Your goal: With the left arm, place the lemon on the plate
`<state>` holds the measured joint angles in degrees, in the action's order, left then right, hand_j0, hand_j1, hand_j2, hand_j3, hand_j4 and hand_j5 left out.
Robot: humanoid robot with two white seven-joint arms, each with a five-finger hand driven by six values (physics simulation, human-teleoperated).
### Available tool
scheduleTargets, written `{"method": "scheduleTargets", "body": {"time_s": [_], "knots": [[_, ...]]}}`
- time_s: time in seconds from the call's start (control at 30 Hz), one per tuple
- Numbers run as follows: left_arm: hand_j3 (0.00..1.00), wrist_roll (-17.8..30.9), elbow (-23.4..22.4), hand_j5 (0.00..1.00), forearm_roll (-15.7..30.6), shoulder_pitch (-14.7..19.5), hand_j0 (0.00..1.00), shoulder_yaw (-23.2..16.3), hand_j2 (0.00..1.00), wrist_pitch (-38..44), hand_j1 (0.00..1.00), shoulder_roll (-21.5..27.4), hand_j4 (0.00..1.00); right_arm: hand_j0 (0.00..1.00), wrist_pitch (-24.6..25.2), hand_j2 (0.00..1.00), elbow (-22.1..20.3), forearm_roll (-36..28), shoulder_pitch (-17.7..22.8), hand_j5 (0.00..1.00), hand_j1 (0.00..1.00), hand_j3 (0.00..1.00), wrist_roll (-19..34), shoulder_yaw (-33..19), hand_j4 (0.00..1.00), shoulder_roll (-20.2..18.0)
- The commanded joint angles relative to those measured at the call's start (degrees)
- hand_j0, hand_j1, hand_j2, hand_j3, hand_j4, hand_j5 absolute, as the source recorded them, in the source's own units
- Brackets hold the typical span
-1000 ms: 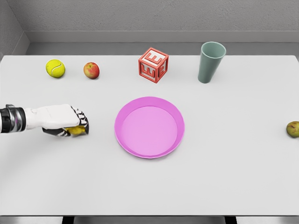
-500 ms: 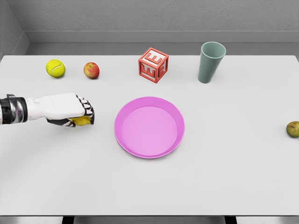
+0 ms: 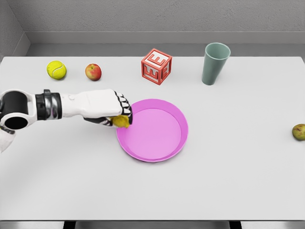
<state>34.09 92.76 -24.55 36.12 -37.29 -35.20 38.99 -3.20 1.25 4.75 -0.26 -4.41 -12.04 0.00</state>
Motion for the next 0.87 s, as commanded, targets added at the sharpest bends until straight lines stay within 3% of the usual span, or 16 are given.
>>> {"method": "scheduleTargets", "body": {"time_s": [0.0,0.17,0.23,0.3,0.37,0.43,0.53,0.6,0.67,0.73,0.83], "knots": [[0.56,-0.1,0.3,0.56,0.4,0.0,0.56,-1.6,0.56,0.2,0.56,-1.8,0.56,1.00,-0.1,1.00,0.0,0.0,0.0,1.00,1.00,1.00,0.0,0.1,1.00,0.0],[0.56,-0.1,0.6,0.56,0.2,1.2,0.56,-4.5,0.56,0.2,0.56,-4.7,0.56,1.00,-0.1,1.00,0.0,0.0,0.0,1.00,1.00,1.00,0.0,0.0,1.00,0.0],[1.00,-0.5,0.5,1.00,0.4,1.6,1.00,-4.1,1.00,0.2,1.00,-4.8,1.00,1.00,-0.1,1.00,0.0,0.0,0.0,1.00,1.00,1.00,0.0,0.0,1.00,0.0],[1.00,-0.5,0.5,1.00,0.4,2.9,1.00,-3.4,1.00,0.2,1.00,-4.4,1.00,1.00,0.0,1.00,0.0,0.0,0.0,1.00,1.00,1.00,0.0,0.0,1.00,0.0],[1.00,-0.4,0.4,1.00,0.3,2.8,1.00,2.8,1.00,0.2,1.00,-3.0,1.00,1.00,-0.1,1.00,0.0,0.0,0.0,1.00,1.00,1.00,0.0,0.0,1.00,0.0],[1.00,-0.4,-0.2,1.00,0.5,1.3,1.00,8.5,1.00,0.2,1.00,2.3,1.00,1.00,0.0,1.00,0.0,0.0,0.0,1.00,1.00,1.00,0.0,0.0,1.00,0.0],[1.00,-0.4,-6.1,1.00,0.4,-6.4,1.00,20.2,1.00,0.2,1.00,4.3,1.00,1.00,-0.1,1.00,0.0,0.0,0.0,1.00,1.00,1.00,0.0,0.0,1.00,0.0],[1.00,-0.5,-9.6,1.00,0.5,-11.0,1.00,25.2,1.00,0.2,1.00,4.1,1.00,1.00,0.0,1.00,0.0,0.0,0.0,1.00,1.00,1.00,0.0,0.0,1.00,0.0],[1.00,-0.2,-10.0,1.00,0.2,-15.6,1.00,27.7,1.00,0.2,1.00,4.2,1.00,1.00,-0.1,1.00,0.0,0.0,0.0,1.00,1.00,1.00,0.0,0.0,1.00,0.0],[1.00,-0.1,-14.6,1.00,0.2,-16.0,1.00,29.3,1.00,0.2,1.00,3.8,1.00,1.00,0.0,1.00,0.0,0.0,0.0,1.00,1.00,1.00,0.0,0.0,1.00,0.0],[1.00,0.0,-14.4,1.00,0.2,-16.1,1.00,29.0,1.00,0.2,1.00,3.9,1.00,1.00,-0.1,1.00,0.0,0.0,0.0,1.00,1.00,1.00,0.0,0.0,1.00,0.0]]}}
